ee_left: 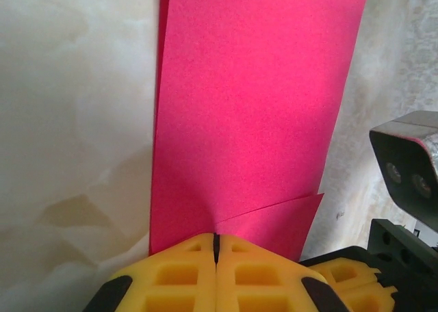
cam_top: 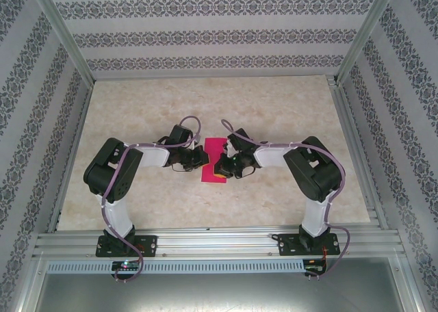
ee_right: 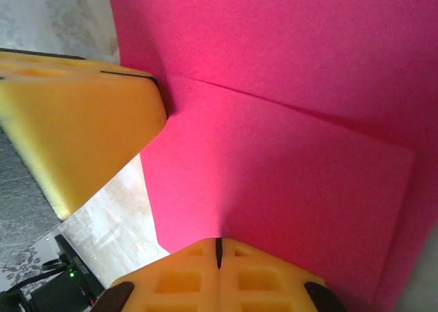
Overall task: Fold a paper plane with a square sheet of paper (pick it up from the middle)
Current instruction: Fold the triangle a second time at the center of the table.
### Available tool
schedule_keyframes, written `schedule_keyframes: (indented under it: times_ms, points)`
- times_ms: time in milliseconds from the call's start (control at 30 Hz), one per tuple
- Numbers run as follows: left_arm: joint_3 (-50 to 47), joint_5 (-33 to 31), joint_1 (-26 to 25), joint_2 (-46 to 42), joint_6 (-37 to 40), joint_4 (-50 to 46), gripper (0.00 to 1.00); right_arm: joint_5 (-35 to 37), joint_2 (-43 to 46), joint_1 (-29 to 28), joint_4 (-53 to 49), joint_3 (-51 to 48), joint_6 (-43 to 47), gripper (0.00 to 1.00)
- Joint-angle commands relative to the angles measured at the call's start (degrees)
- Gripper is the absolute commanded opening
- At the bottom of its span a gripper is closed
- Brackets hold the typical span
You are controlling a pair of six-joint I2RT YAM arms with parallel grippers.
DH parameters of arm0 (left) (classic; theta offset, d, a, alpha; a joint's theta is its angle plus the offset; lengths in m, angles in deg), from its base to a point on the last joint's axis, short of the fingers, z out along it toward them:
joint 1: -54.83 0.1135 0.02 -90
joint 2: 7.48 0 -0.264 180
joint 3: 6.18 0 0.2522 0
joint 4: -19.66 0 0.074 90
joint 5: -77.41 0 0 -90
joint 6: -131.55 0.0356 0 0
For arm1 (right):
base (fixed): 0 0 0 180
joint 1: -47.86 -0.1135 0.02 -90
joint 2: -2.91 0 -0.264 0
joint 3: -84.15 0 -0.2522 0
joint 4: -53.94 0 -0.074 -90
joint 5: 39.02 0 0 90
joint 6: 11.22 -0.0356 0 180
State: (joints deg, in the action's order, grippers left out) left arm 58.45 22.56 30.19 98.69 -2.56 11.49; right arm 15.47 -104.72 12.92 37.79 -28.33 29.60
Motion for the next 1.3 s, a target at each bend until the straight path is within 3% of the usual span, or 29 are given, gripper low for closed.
schedule_keyframes:
  times_ms: [0,500,567,833,1267]
  points:
    - [-0.2,-4.6,-0.1,2.1,0.2,-4.0,0.06,1.0,-0.1,0.6,-0.6,-4.1,-0.5,0.05]
    - [-0.5,-4.7,0.0,2.9,-0.1,-3.7,0.03,-1.7,10.3,4.4,4.7,-18.5,-2.3,0.1]
    - [-0.5,-4.0,0.0,2.8,0.0,-3.3,0.04,-0.9,11.9,4.7,3.8,-18.1,-2.1,0.11]
    - [0.9,-2.5,-0.1,1.4,0.7,-4.6,0.06,5.7,13.5,6.4,-1.1,-9.9,-0.6,0.36]
    - [1.6,-1.6,-0.1,0.9,0.4,-4.6,0.08,7.4,4.3,5.9,-2.6,-0.2,-2.4,0.37]
